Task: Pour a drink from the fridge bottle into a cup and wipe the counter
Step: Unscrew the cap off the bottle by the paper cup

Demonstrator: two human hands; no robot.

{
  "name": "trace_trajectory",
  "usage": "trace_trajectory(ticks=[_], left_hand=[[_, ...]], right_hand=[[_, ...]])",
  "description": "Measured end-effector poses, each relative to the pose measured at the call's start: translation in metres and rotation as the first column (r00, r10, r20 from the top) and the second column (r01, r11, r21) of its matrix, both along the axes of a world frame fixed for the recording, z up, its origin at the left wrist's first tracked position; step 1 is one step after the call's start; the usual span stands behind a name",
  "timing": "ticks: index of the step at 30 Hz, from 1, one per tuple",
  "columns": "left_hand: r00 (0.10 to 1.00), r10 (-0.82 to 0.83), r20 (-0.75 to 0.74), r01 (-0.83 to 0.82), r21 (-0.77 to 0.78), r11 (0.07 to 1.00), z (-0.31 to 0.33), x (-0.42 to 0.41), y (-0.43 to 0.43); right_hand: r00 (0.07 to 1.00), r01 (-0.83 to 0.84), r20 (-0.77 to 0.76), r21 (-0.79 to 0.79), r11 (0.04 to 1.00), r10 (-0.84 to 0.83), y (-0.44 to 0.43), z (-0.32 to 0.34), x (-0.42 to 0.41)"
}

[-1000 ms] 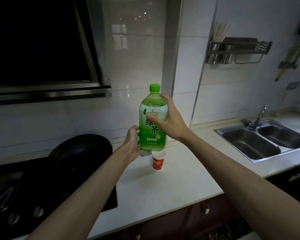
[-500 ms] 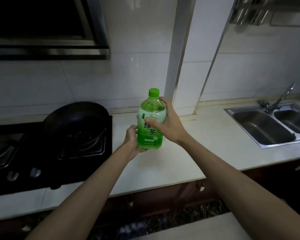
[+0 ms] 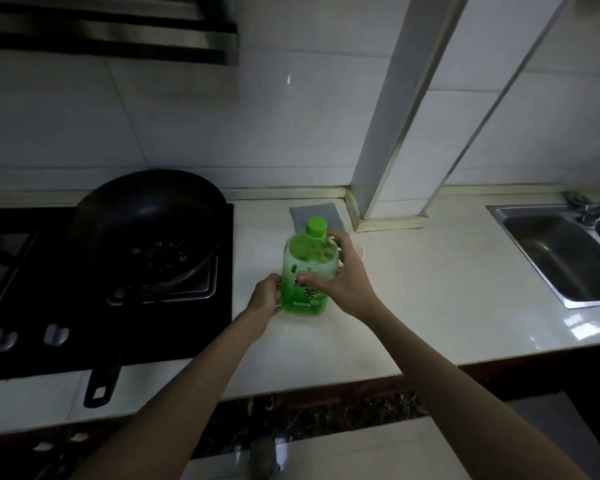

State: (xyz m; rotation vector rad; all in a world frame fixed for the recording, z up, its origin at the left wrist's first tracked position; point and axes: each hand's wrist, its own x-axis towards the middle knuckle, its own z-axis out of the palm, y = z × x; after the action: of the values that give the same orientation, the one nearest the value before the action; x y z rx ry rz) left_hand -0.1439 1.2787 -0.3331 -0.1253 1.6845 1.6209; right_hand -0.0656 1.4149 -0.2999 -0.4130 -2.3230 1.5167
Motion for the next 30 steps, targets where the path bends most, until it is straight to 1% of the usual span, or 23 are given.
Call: trace_trajectory(ticks=[3, 5, 6, 8, 12, 19, 22, 27, 30], left_hand=[[0.995, -0.017, -0.096, 0.025, 0.08, 0.997, -0.023, -0.015, -0.007], [0.981, -0.073, -0.177, 0.099, 0.146, 0.984, -0.039, -0.024, -0.013], [0.967, -0.115, -0.227, 0.149, 0.137, 0.979, -0.047, -0.026, -0.016], [0.919, -0.205, -0.338, 0.24, 0.064, 0.969, -0.063, -0.028, -0.024], [0.833, -0.301, -0.464, 0.336, -0.006, 0.942, -0.085, -0.026, -0.035], [0.82, -0.249, -0.515, 0.292, 0.002, 0.956, -0.098, -0.021, -0.032], [0.815, -0.269, -0.514, 0.284, -0.052, 0.957, -0.103, -0.021, -0.029], [0.808, -0.285, -0.515, 0.289, -0.074, 0.954, -0.109, -0.019, -0.023], [0.819, -0.296, -0.492, 0.293, -0.085, 0.952, -0.109, -0.018, -0.019]], right_hand=[[0.999, 0.007, 0.041, 0.01, 1.0, -0.007, 0.0, -0.017, -0.01], [0.999, 0.025, 0.048, 0.006, 1.0, -0.025, -0.001, -0.026, -0.013], [0.998, 0.03, 0.055, 0.004, 1.0, -0.03, -0.002, -0.03, -0.014], [0.997, 0.032, 0.075, 0.01, 0.999, -0.032, -0.006, -0.036, -0.016], [0.994, 0.015, 0.108, 0.039, 0.999, -0.019, -0.012, -0.048, -0.018], [0.987, -0.033, 0.16, 0.077, 0.996, 0.021, -0.019, -0.07, -0.014], [0.984, -0.06, 0.172, 0.096, 0.994, 0.043, -0.019, -0.073, -0.011], [0.981, -0.096, 0.179, 0.084, 0.992, 0.079, -0.014, -0.075, -0.007], [0.978, -0.106, 0.188, 0.09, 0.99, 0.088, -0.011, -0.078, -0.005]])
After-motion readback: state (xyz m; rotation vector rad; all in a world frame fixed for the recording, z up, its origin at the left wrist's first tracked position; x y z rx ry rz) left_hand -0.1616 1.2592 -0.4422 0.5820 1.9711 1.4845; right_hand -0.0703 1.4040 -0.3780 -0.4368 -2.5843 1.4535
